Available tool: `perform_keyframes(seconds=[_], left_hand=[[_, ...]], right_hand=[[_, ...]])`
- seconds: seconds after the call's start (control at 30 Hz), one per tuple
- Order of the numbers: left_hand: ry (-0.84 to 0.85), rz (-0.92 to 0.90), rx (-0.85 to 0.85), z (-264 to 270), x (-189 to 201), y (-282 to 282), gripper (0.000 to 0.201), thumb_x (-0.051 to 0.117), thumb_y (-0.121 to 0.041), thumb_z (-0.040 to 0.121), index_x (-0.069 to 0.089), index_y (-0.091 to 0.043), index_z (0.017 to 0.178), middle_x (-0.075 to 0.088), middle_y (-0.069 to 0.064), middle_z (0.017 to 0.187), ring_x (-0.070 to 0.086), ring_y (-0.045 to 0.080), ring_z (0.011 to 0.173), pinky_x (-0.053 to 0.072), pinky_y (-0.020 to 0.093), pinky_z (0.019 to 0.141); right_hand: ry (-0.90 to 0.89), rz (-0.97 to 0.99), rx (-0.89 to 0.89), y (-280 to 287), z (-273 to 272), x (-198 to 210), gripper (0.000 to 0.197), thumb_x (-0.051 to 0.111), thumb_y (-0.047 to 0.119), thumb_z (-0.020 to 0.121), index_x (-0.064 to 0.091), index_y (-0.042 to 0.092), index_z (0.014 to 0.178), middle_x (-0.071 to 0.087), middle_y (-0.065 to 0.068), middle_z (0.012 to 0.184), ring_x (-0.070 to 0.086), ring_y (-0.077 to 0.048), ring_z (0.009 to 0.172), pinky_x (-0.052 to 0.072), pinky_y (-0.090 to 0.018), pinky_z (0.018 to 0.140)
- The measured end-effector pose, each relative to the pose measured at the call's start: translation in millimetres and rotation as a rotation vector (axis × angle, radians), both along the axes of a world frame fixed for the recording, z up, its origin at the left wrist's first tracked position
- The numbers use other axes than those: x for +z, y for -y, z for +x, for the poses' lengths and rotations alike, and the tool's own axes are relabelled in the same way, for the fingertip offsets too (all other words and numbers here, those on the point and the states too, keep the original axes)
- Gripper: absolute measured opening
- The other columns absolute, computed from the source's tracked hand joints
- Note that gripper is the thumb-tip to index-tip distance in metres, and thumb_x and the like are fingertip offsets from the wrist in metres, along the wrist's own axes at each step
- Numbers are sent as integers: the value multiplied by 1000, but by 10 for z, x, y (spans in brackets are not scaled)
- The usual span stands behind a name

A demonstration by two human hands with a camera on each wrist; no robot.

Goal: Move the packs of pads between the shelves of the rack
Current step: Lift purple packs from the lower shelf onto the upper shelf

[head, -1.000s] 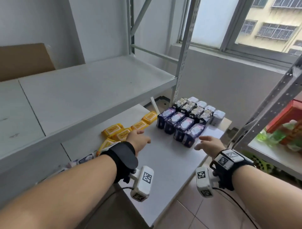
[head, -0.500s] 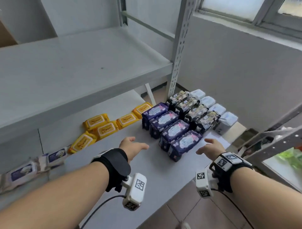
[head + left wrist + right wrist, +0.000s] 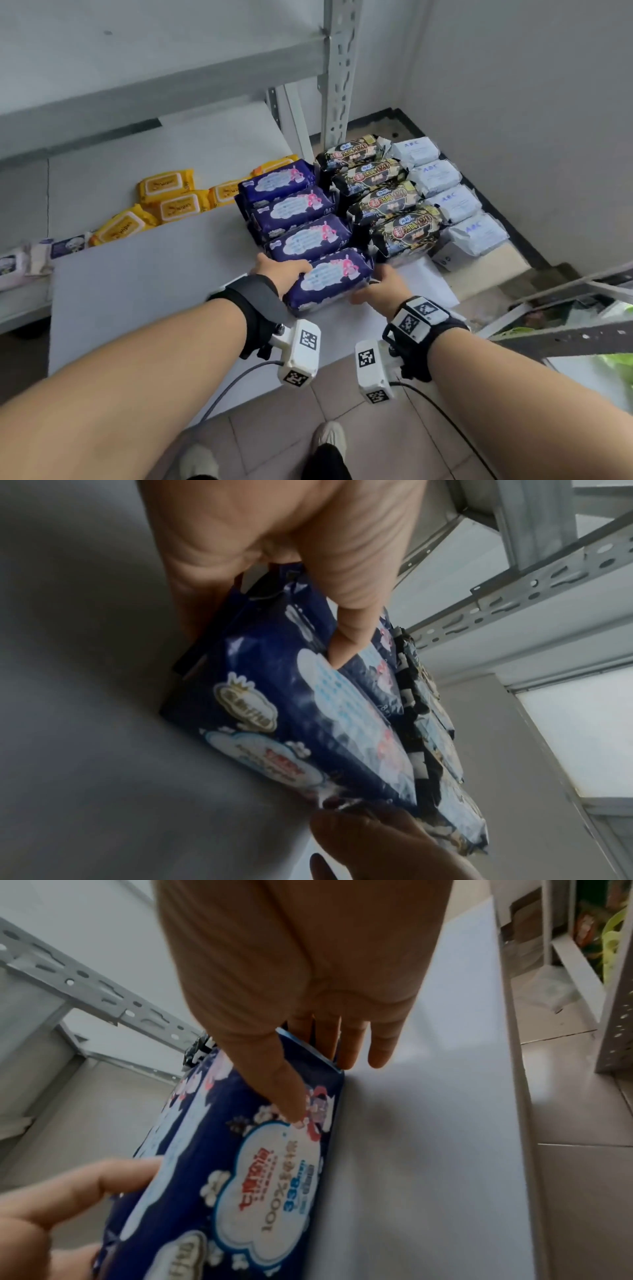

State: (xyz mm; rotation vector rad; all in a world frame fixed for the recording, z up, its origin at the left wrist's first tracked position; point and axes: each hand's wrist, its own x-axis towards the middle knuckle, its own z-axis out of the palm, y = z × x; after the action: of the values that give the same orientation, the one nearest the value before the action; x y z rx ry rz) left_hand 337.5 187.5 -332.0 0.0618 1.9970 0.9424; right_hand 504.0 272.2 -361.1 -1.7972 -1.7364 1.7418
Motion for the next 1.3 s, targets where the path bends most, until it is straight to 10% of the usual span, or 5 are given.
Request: perform_keyframes(seconds=[0.13, 0.6, 0.87, 1.3], left_hand=[[-12, 13, 53, -33, -39, -54, 115, 81, -35, 41, 26, -17, 140, 52, 9, 128, 60, 30, 104, 54, 44, 89], [-60, -15, 83, -89, -170, -161, 93, 85, -10, 59, 36, -13, 138, 53, 10, 132, 55, 32, 115, 49, 47, 97], [-41, 6, 74, -88, -170, 180, 92, 92, -27, 51, 48, -11, 130, 62, 10, 124, 64, 31, 102, 53, 47, 90], [-35, 200, 414, -689, 623, 1100, 70, 88, -28, 49, 62, -13, 113, 71, 9, 104, 68, 26, 89, 57, 41, 79]], right_hand=[[-2, 40, 133, -24, -6, -53, 68, 77, -8, 59, 50, 10, 119, 64, -7, 98, 62, -25, 93, 51, -34, 82], [-202, -7, 278, -72, -57, -220, 92, 82, 7, 37, 53, 3, 125, 62, -19, 120, 61, -32, 110, 48, -48, 98], [-303, -90, 348, -8, -61, -143, 72, 75, -25, 54, 55, 6, 116, 65, 4, 89, 62, -14, 83, 53, -22, 67], [-376, -423, 476, 258, -745, 997, 29, 68, -8, 73, 64, 1, 99, 71, -16, 90, 70, -26, 71, 60, -35, 68]])
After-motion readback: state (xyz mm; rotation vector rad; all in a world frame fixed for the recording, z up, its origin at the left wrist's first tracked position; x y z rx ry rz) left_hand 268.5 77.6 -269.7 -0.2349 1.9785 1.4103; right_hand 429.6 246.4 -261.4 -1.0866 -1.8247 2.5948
